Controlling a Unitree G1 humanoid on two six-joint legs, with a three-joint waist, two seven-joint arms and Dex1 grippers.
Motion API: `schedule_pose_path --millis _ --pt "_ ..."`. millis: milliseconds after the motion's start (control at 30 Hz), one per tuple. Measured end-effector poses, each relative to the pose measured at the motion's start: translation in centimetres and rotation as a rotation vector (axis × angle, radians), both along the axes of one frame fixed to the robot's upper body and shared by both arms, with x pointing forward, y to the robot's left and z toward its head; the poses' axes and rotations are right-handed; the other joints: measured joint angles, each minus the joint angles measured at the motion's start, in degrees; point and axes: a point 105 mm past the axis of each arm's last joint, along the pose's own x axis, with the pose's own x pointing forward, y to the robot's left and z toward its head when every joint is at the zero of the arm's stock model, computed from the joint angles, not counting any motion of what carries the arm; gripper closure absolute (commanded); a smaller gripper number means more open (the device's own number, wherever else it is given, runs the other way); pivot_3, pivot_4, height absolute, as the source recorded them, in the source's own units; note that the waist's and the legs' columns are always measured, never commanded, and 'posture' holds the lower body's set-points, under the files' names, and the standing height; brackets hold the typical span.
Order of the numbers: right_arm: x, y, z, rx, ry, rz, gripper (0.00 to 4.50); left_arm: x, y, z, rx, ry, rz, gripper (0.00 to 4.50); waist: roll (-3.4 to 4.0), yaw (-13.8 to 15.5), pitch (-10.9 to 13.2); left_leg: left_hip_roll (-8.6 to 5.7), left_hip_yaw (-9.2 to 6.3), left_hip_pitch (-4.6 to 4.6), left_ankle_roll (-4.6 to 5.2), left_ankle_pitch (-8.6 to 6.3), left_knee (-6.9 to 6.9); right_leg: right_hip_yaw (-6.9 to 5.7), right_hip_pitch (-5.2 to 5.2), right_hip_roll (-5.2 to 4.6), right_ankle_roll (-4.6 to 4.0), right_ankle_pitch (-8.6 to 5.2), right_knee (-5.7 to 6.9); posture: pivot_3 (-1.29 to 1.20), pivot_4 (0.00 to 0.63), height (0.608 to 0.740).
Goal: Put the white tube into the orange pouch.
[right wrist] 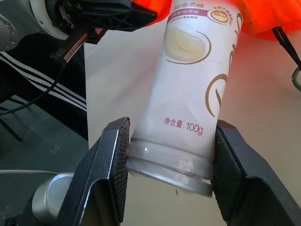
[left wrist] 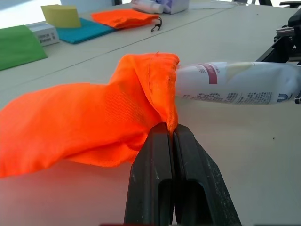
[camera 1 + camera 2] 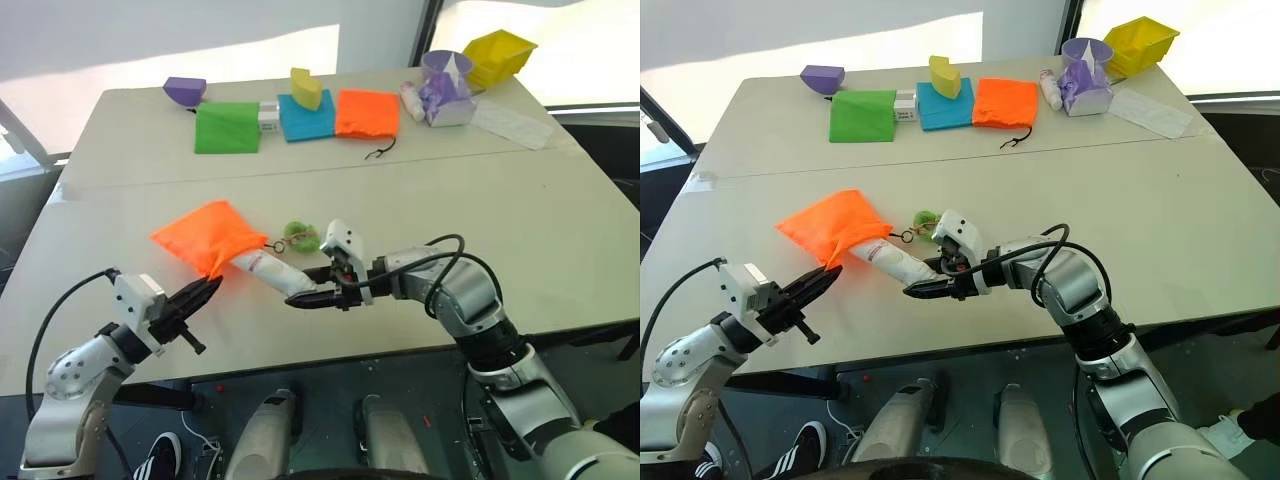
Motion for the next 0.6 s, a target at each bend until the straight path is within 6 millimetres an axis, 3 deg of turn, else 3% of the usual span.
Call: schedule_pose_path --millis 133,233,400,600 --pt "0.0 1.6 -1.4 -0.066 -0.072 0.000 2.70 0.3 -0.5 0.6 -0.008 -0.026 -0.014 4.50 0.00 -0.03 0.00 0.01 0.00 0.02 -0.02 0.01 -0.01 0.00 -0.01 0.01 0.00 0.01 0.04 0.00 0.150 0.740" --pt "1.2 1.8 -2.3 -0.098 -0.113 -0.067 2.70 0.3 -0.7 0.9 -0.011 -0.036 -0.016 4.50 0.00 -0.02 0.00 0.00 0.00 0.02 -0.05 0.03 -0.01 0.00 0.00 0.01 -0.02 0.03 0.05 0.00 0.150 0.740" --pt "1.2 2.0 -1.7 -0.058 -0.092 -0.067 2.70 -0.2 -0.4 0.2 0.004 -0.014 -0.008 4.50 0.00 0.01 0.00 0.01 -0.01 0.03 -0.07 0.04 -0.01 0.00 -0.02 0.05 -0.02 0.03 0.09 0.00 0.150 0.740" --pt "1.2 2.5 0.5 0.045 -0.009 -0.067 2.70 -0.2 -0.4 0.2 0.028 -0.021 -0.007 4.50 0.00 -0.04 0.00 0.02 -0.02 0.05 -0.07 0.04 -0.01 0.00 -0.02 0.05 -0.02 0.03 0.14 0.00 0.150 0.740"
